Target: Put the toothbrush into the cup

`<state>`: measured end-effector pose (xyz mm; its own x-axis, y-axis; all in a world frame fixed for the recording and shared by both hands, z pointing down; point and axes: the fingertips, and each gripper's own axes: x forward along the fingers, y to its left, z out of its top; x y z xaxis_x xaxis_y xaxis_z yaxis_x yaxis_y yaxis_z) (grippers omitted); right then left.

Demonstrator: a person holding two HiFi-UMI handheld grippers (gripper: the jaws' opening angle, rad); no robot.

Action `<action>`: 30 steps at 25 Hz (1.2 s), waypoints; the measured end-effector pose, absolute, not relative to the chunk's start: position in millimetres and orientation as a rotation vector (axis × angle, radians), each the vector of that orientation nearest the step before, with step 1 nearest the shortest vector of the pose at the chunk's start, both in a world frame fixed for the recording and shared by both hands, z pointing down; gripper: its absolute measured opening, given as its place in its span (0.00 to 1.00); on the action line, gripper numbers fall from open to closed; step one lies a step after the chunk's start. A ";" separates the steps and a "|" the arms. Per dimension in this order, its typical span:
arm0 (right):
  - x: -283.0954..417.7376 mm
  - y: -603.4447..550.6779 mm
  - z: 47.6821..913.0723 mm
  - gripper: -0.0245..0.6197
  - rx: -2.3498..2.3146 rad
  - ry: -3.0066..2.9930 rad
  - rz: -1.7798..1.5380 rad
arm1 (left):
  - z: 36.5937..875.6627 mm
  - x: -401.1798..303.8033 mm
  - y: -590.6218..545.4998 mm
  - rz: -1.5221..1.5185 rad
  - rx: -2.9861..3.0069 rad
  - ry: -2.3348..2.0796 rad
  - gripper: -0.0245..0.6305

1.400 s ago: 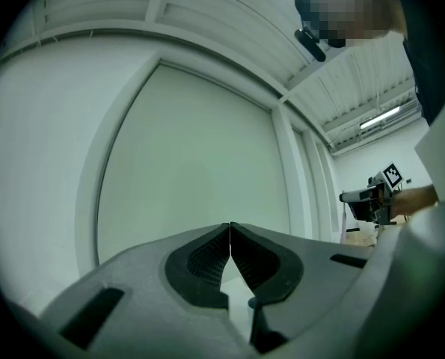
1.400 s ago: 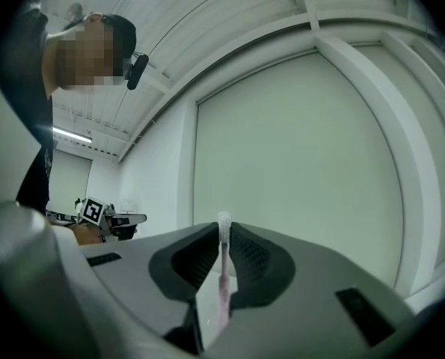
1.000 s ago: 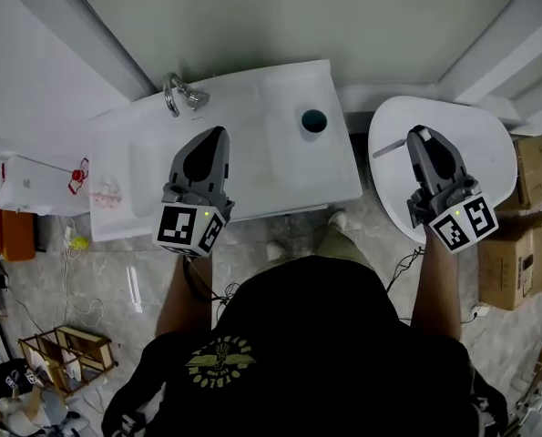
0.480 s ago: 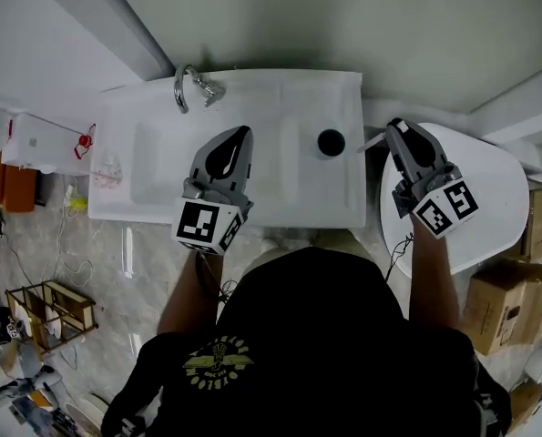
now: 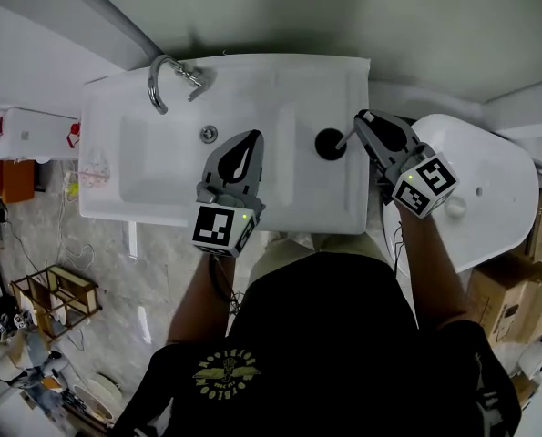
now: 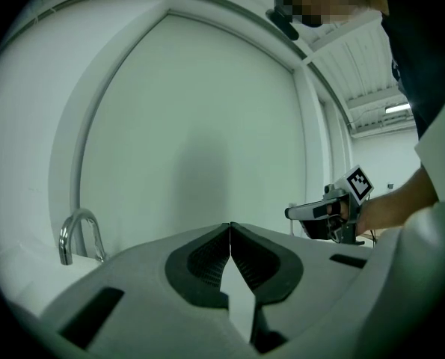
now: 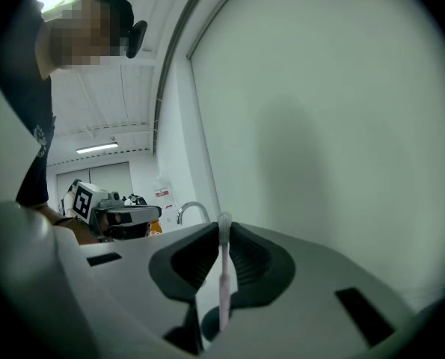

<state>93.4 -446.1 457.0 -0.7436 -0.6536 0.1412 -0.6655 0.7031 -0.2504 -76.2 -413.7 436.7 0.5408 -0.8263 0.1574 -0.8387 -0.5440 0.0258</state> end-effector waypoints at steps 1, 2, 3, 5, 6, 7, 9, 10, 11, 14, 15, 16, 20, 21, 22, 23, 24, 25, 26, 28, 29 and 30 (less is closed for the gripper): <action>92.6 -449.7 468.5 0.11 1.104 -2.853 0.475 | 446.2 -72.5 -415.5 0.207 2.665 -1.435 0.05; 92.3 -452.4 479.4 0.11 1.103 -2.845 0.505 | 455.3 -68.8 -417.2 0.219 2.660 -1.421 0.05; 92.4 -453.7 489.5 0.11 1.106 -2.835 0.536 | 463.7 -65.4 -418.7 0.227 2.656 -1.410 0.05; 91.5 -452.3 507.4 0.11 1.110 -2.814 0.591 | 480.5 -62.2 -419.6 0.243 2.639 -1.396 0.05; 90.1 -450.8 515.0 0.11 1.105 -2.804 0.613 | 486.8 -62.3 -420.0 0.247 2.624 -1.393 0.05; 88.3 -449.5 521.6 0.11 1.096 -2.795 0.629 | 492.2 -63.3 -420.9 0.251 2.612 -1.398 0.05; 85.1 -449.3 532.1 0.11 1.076 -2.783 0.646 | 500.2 -64.5 -424.2 0.268 2.602 -1.406 0.05; 84.1 -450.4 535.8 0.11 1.072 -2.782 0.649 | 502.6 -63.7 -426.0 0.273 2.600 -1.404 0.05; 83.3 -452.0 538.2 0.11 1.070 -2.785 0.648 | 504.0 -62.5 -427.6 0.276 2.601 -1.400 0.05; 79.8 -453.4 539.7 0.11 1.050 -2.806 0.645 | 504.1 -58.9 -427.7 0.285 2.612 -1.382 0.05; 78.8 -452.3 539.3 0.15 1.035 -2.810 0.644 | 502.5 -58.0 -426.6 0.289 2.619 -1.379 0.05; 78.5 -451.4 538.8 0.20 1.023 -2.809 0.641 | 499.6 -57.3 -426.0 0.290 2.625 -1.380 0.05; 81.6 -447.8 529.8 0.27 1.028 -2.804 0.623 | 482.1 -58.2 -424.8 0.279 2.652 -1.388 0.05; 82.4 -446.3 525.7 0.27 1.034 -2.808 0.613 | 476.6 -59.6 -424.4 0.275 2.662 -1.391 0.05; 82.9 -445.0 521.3 0.27 1.039 -2.812 0.599 | 470.8 -61.5 -424.4 0.271 2.674 -1.397 0.05; 83.1 -443.8 516.5 0.27 1.043 -2.817 0.582 | 464.7 -63.8 -424.4 0.268 2.687 -1.403 0.05; 83.3 -442.0 511.4 0.27 1.048 -2.822 0.567 | 458.4 -66.2 -424.1 0.264 2.701 -1.409 0.05; 83.6 -439.2 505.8 0.27 1.057 -2.825 0.554 | 451.8 -68.8 -422.8 0.259 2.714 -1.415 0.05; 84.4 -435.4 499.3 0.27 1.072 -2.829 0.544 | 444.7 -71.6 -420.4 0.251 2.722 -1.420 0.05; 86.7 -426.0 482.3 0.25 1.121 -2.846 0.535 | 429.4 -78.8 -413.5 0.226 2.723 -1.435 0.05; 87.4 -421.3 471.1 0.20 1.152 -2.866 0.530 | 422.4 -83.9 -409.5 0.214 2.719 -1.445 0.05; 87.3 -416.4 459.0 0.13 1.182 -2.890 0.513 | 415.8 -89.6 -405.6 0.202 2.716 -1.456 0.05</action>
<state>87.3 -416.4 459.0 -0.7205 -0.6861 0.1005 -0.6788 0.6682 -0.3044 -89.6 -405.6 415.8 0.5474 -0.8251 0.1400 -0.8320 -0.5545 -0.0148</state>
